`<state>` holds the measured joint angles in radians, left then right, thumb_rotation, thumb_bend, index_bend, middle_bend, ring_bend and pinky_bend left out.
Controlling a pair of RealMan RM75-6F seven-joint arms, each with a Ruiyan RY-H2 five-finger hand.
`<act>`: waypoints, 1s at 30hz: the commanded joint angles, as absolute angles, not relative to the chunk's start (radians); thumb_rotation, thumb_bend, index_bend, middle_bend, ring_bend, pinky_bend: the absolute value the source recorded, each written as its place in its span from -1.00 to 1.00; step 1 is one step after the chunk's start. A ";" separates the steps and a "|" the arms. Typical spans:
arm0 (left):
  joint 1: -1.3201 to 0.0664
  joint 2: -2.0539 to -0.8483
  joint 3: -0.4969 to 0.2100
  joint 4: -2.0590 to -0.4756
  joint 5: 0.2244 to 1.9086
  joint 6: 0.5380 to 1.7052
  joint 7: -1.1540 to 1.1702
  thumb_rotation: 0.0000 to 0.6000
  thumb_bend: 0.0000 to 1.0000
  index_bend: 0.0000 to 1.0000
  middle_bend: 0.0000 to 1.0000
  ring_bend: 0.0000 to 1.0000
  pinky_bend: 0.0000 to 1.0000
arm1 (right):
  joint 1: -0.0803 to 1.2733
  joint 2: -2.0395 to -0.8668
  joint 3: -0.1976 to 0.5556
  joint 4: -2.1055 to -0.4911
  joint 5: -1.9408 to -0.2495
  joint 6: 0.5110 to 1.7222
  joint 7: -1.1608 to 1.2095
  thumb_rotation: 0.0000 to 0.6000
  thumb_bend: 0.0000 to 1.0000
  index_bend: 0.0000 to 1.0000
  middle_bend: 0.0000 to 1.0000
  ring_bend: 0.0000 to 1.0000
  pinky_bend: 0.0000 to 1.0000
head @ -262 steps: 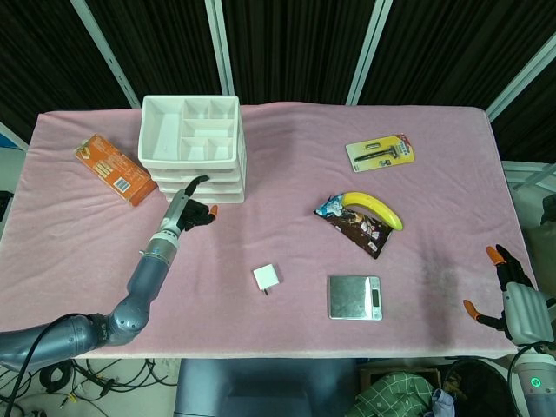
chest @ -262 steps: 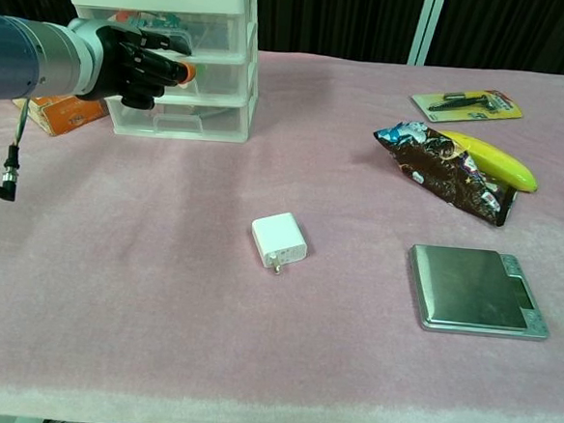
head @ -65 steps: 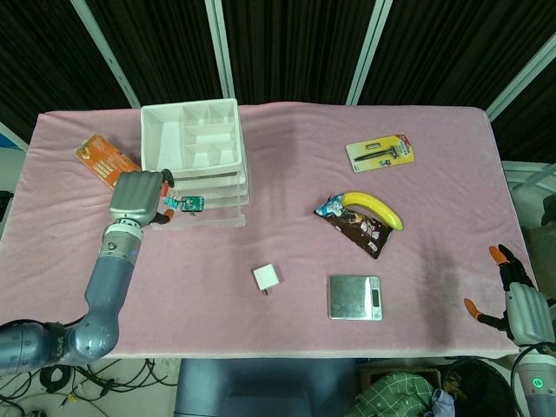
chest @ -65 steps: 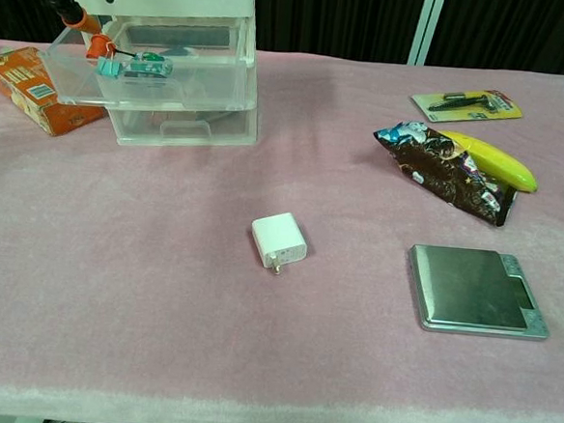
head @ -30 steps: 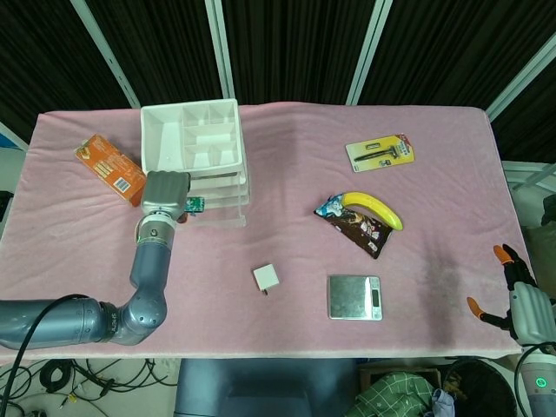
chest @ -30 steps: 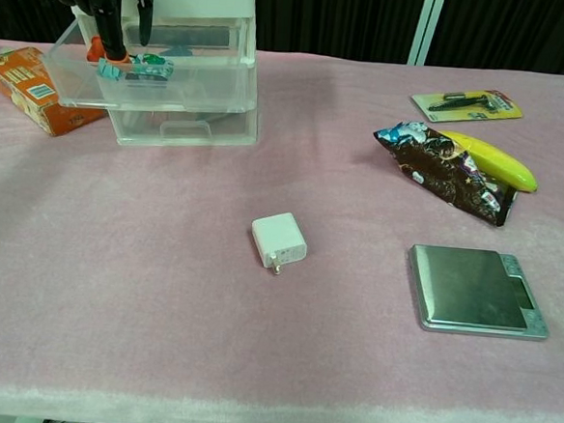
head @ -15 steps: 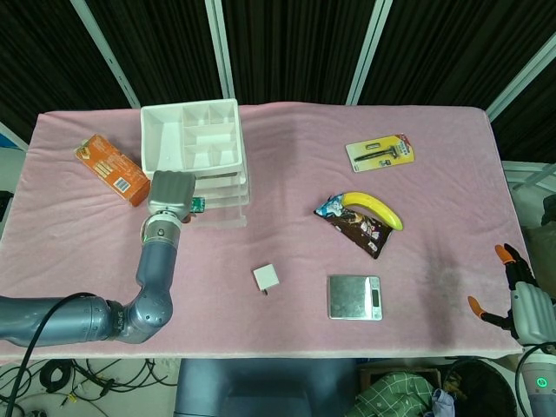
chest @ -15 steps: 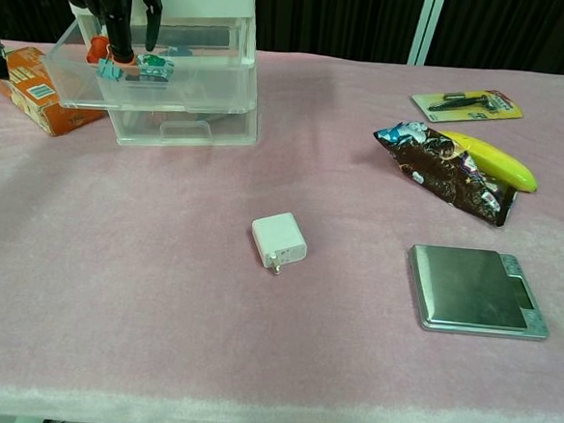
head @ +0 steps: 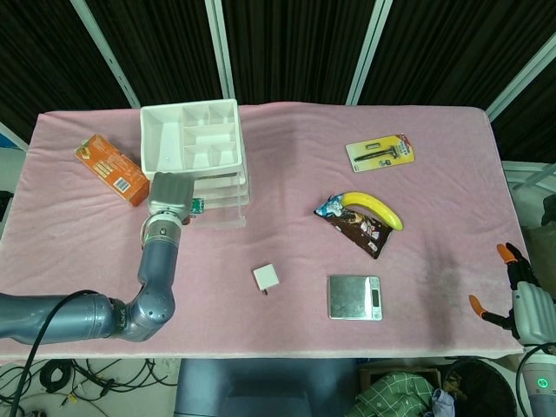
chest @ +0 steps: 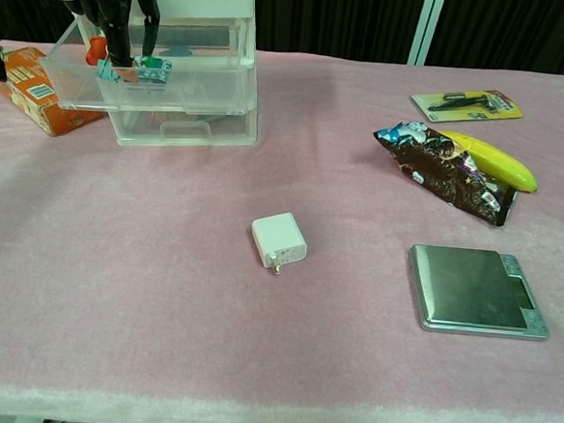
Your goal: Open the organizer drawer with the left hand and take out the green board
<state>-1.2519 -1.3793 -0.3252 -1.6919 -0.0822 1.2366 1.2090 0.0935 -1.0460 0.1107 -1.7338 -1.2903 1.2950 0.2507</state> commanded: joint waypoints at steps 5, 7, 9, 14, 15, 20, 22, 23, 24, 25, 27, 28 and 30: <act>-1.258 -1.379 -0.326 -1.688 -0.093 1.226 1.218 1.00 -0.52 -0.06 1.00 1.00 1.00 | 0.093 -1.047 0.111 -1.732 -1.293 1.297 0.254 1.00 -0.60 -0.85 -1.00 -1.00 -0.67; -1.259 -1.379 -0.323 -1.690 -0.098 1.222 1.223 1.00 -0.49 -0.07 1.00 1.00 1.00 | 0.092 -1.047 0.112 -1.731 -1.293 1.299 0.256 1.00 -0.59 -0.85 -1.00 -1.00 -0.67; -1.262 -1.377 -0.322 -1.692 -0.105 1.219 1.229 1.00 -0.49 -0.07 1.00 1.00 1.00 | 0.091 -1.047 0.113 -1.732 -1.294 1.301 0.259 1.00 -0.59 -0.84 -1.00 -1.00 -0.67; -1.267 -1.376 -0.322 -1.694 -0.114 1.214 1.235 1.00 -0.33 -0.03 1.00 1.00 1.00 | 0.090 -1.048 0.114 -1.730 -1.299 1.306 0.262 1.00 -0.59 -0.84 -1.00 -1.00 -0.67; -1.267 -1.376 -0.322 -1.694 -0.115 1.212 1.234 1.00 -0.31 -0.03 1.00 1.00 1.00 | 0.089 -1.049 0.114 -1.729 -1.300 1.307 0.263 1.00 -0.59 -0.84 -1.00 -1.00 -0.67; -1.265 -1.371 -0.324 -1.698 -0.109 1.207 1.225 1.00 -0.24 -0.01 1.00 1.00 1.00 | 0.089 -1.049 0.114 -1.728 -1.302 1.309 0.265 1.00 -0.59 -0.84 -1.00 -1.00 -0.67; -1.264 -1.367 -0.327 -1.702 -0.107 1.206 1.219 1.00 -0.24 -0.01 1.00 1.00 1.00 | 0.089 -1.050 0.114 -1.728 -1.303 1.309 0.266 1.00 -0.59 -0.84 -1.00 -1.00 -0.67; -1.264 -1.363 -0.328 -1.704 -0.103 1.205 1.216 1.00 -0.24 -0.01 1.00 1.00 1.00 | 0.089 -1.050 0.114 -1.728 -1.303 1.309 0.266 1.00 -0.59 -0.84 -1.00 -1.00 -0.67; -1.264 -1.360 -0.328 -1.706 -0.101 1.205 1.214 1.00 -0.24 -0.01 1.00 1.00 1.00 | 0.089 -1.050 0.114 -1.728 -1.304 1.309 0.266 1.00 -0.59 -0.84 -1.00 -1.00 -0.67; -1.263 -1.358 -0.329 -1.708 -0.098 1.204 1.211 1.00 -0.24 -0.01 1.00 1.00 1.00 | 0.089 -1.050 0.114 -1.727 -1.304 1.309 0.265 1.00 -0.59 -0.84 -1.00 -1.00 -0.67; -1.261 -1.350 -0.332 -1.718 -0.092 1.202 1.204 1.00 -0.24 0.00 1.00 1.00 1.00 | 0.089 -1.050 0.114 -1.727 -1.304 1.309 0.265 1.00 -0.59 -0.84 -1.00 -1.00 -0.67; -1.261 -1.346 -0.333 -1.723 -0.090 1.202 1.201 1.00 -0.24 0.00 1.00 1.00 1.00 | 0.089 -1.050 0.114 -1.727 -1.304 1.309 0.265 1.00 -0.58 -0.84 -1.00 -1.00 -0.67; -1.259 -1.336 -0.337 -1.738 -0.082 1.201 1.193 1.00 -0.24 0.00 1.00 1.00 1.00 | 0.089 -1.051 0.114 -1.726 -1.304 1.310 0.265 1.00 -0.59 -0.84 -1.00 -1.00 -0.67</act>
